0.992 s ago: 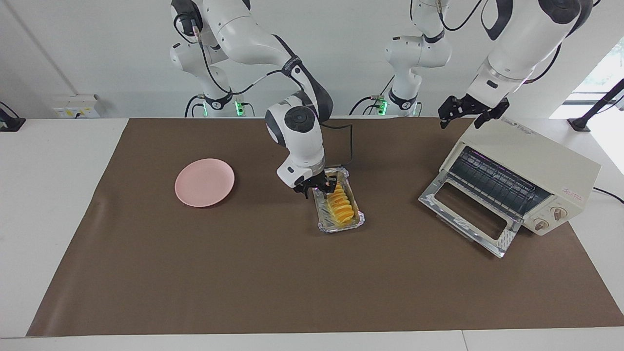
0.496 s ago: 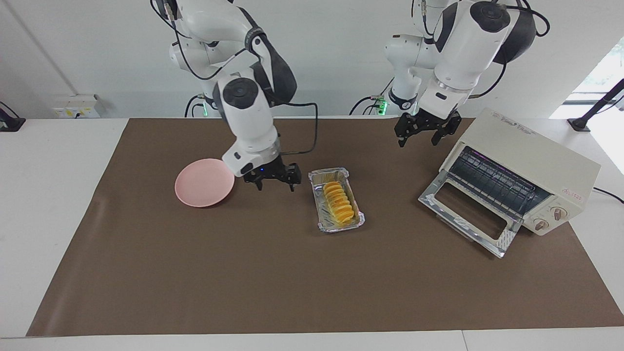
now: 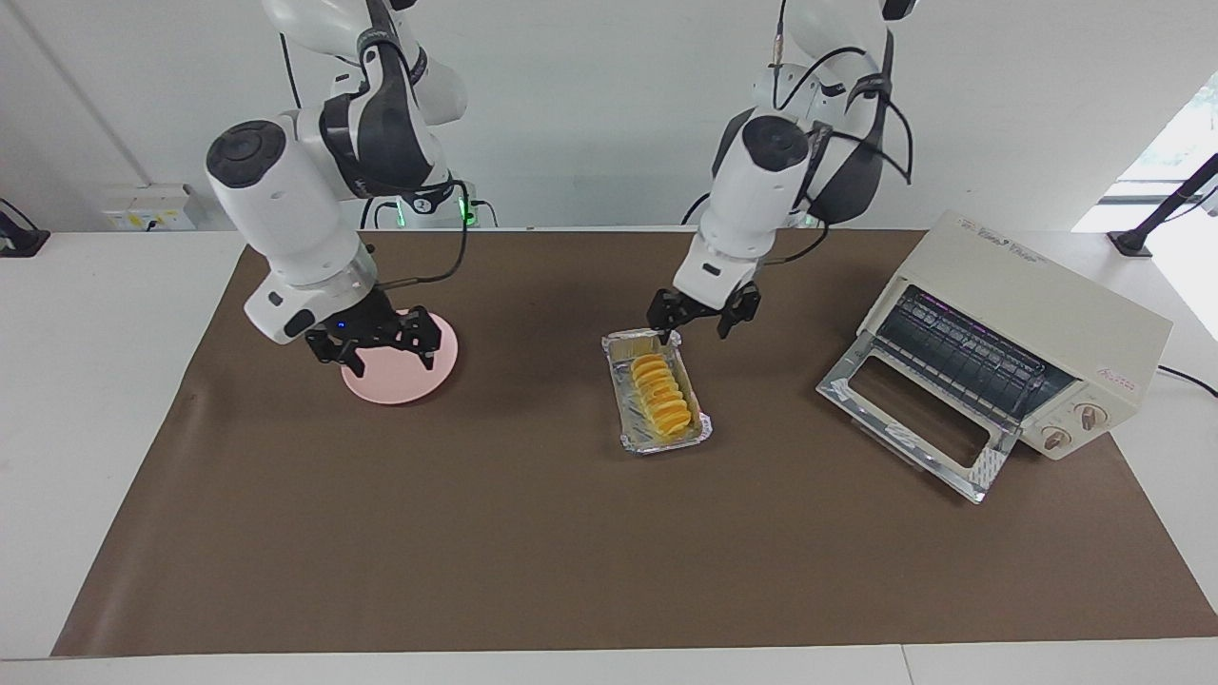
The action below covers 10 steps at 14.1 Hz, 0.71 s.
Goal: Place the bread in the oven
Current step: 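Release the tray with the right gripper while the left gripper reaches it, then grasp the foil tray with the left gripper and lift it toward the oven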
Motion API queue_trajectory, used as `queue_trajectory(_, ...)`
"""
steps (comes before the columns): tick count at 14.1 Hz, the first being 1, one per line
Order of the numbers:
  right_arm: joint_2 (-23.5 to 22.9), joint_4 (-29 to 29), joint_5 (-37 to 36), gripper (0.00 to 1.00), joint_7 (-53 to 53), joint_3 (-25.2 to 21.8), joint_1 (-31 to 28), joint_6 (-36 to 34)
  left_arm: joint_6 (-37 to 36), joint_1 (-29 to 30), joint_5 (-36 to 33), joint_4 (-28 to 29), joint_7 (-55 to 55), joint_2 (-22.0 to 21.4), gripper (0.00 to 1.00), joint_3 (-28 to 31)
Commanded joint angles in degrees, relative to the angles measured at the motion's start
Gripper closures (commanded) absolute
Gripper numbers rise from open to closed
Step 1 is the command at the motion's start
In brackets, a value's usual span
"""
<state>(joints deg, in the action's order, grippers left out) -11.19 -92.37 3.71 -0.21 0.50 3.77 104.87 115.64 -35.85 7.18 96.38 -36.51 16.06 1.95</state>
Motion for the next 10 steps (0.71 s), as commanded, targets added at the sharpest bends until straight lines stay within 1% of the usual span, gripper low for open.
queue_trajectory(1, 3.97, -1.05, -2.47, 0.0, -5.57, 0.64, -2.89, -3.34, 0.82, -4.03, -1.63, -5.49, -3.55, 8.07, 0.0, 1.12)
queue_trajectory(2, 5.89, -1.23, -2.48, 0.0, -7.16, 0.64, -3.42, -5.7, 0.73, -5.88, -3.73, -8.29, -5.22, 11.85, 0.0, 1.12)
queue_trajectory(3, 8.61, -1.23, -2.48, 0.0, -8.74, 0.56, -4.55, -9.82, 0.99, -6.68, -4.45, -10.67, -6.55, 15.19, 0.0, 1.21)
queue_trajectory(6, 13.37, -1.32, -4.05, 0.0, -12.96, 0.64, -6.93, -17.39, 4.24, -7.39, -4.54, -9.55, -6.65, 15.58, 0.0, 1.12)
queue_trajectory(7, 14.17, -1.32, -4.06, 0.0, -14.1, 0.64, -7.37, -19.77, 4.68, -7.48, -4.46, -9.46, -6.82, 15.84, 0.0, 1.04)
queue_trajectory(8, 14.87, -1.32, -4.23, 0.0, -14.64, 0.64, -8.16, -20.49, 4.77, -7.74, -4.46, -9.46, -7.78, 16.8, 0.03, 1.12)
queue_trajectory(9, 15.75, -1.58, -4.84, 0.0, -14.73, 0.73, -8.52, -20.84, 4.95, -8.7, -4.46, -9.55, -8.83, 17.76, 0.13, 1.12)
queue_trajectory(10, 15.84, -1.67, -5.46, 0.0, -14.73, 0.73, -8.61, -21.02, 5.73, -9.06, -4.54, -9.46, -8.93, 18.56, 0.26, 1.12)
